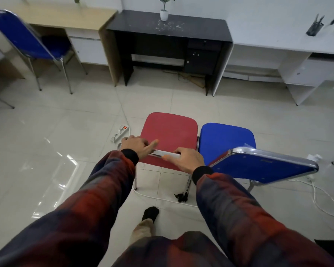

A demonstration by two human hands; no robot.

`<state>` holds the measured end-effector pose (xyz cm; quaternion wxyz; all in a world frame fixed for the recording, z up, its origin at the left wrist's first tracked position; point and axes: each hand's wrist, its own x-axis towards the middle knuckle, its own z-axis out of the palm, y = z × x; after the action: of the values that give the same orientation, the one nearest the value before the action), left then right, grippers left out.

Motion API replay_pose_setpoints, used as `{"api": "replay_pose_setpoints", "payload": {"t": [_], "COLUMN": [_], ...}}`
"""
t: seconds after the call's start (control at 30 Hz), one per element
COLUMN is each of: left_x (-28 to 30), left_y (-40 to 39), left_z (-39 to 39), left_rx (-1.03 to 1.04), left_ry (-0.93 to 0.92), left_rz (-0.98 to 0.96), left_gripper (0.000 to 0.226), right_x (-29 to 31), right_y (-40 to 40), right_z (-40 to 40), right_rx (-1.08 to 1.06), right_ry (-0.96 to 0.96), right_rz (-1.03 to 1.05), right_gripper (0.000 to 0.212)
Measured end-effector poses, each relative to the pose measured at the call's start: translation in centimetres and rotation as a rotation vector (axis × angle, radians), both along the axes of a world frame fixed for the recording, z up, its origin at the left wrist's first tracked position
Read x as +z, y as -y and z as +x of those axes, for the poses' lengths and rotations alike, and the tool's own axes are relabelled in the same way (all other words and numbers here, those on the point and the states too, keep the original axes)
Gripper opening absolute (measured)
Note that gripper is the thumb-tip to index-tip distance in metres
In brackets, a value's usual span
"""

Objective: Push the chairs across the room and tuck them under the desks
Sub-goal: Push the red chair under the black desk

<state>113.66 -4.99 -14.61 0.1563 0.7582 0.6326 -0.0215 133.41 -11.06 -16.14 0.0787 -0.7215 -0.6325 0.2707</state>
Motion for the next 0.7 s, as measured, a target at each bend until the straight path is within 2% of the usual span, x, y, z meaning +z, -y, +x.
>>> {"api": "replay_pose_setpoints", "payload": {"t": [0.2,0.4,0.5,0.7], "left_x": [-0.1,0.8,0.6,1.0], "left_y": [2.7,2.6,2.0,-3.0], "left_z": [-1.3,-0.6,-0.2,0.4], "left_rx": [0.034,-0.003,-0.010,0.027], "left_ry": [0.092,0.039,0.023,0.074], "left_rz": [-0.022,-0.029,0.016,-0.050], "left_gripper": [0.081,0.048,0.043,0.033], "right_x": [-0.3,0.0,0.1,0.1], "right_y": [0.8,-0.3,-1.4,-6.0], "right_z": [0.3,1.1,1.5,1.7], "right_rx": [0.085,0.124,0.112,0.074], "right_ry": [0.017,0.004,0.010,0.038], "right_rz": [-0.006,-0.030,-0.016,-0.004], "right_gripper": [0.043,0.034,0.033,0.032]}}
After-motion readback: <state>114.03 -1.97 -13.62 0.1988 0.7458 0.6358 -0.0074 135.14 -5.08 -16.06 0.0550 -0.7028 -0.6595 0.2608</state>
